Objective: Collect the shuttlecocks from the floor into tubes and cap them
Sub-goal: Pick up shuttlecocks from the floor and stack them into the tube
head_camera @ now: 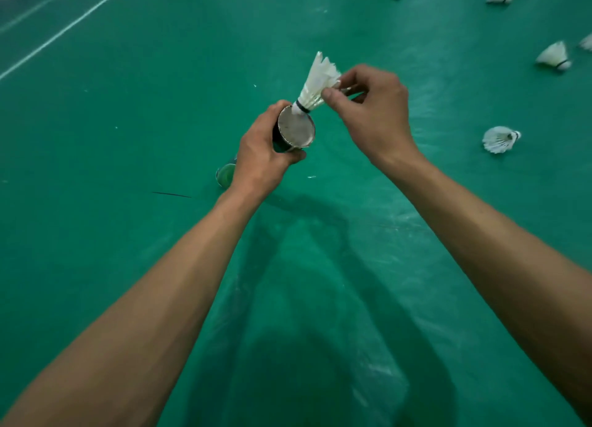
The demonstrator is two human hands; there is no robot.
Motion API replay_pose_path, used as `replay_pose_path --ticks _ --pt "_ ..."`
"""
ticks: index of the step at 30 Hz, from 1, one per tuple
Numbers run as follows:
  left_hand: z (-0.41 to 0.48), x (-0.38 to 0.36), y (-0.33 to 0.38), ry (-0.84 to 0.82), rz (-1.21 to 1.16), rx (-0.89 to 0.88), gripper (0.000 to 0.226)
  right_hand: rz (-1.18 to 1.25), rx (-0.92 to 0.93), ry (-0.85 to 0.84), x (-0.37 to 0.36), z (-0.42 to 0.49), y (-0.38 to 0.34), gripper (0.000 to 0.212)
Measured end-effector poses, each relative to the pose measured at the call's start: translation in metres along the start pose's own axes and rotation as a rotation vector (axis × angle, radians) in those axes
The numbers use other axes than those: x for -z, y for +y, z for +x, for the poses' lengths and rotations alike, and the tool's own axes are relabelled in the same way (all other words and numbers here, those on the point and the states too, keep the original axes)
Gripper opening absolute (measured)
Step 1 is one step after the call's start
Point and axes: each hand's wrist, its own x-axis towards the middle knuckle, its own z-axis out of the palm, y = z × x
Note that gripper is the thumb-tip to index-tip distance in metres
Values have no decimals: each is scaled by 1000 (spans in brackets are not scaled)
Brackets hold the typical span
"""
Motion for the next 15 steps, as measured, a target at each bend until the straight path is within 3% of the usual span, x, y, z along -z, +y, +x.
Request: replay_pose_path --ticks 7,10,11,15 --pt "-1 1 24 56 -146 -2 75 -346 120 -302 3 -12 -23 30" --pt "-2 2 35 55 -169 -25 72 -371 200 -472 15 -13 -33 33" --pt "-2 1 38 53 -176 -31 73 -336 231 -472 20 -16 -37 34" --pt "0 -5 51 55 -153 -63 73 -273 366 -169 39 -21 -51 24"
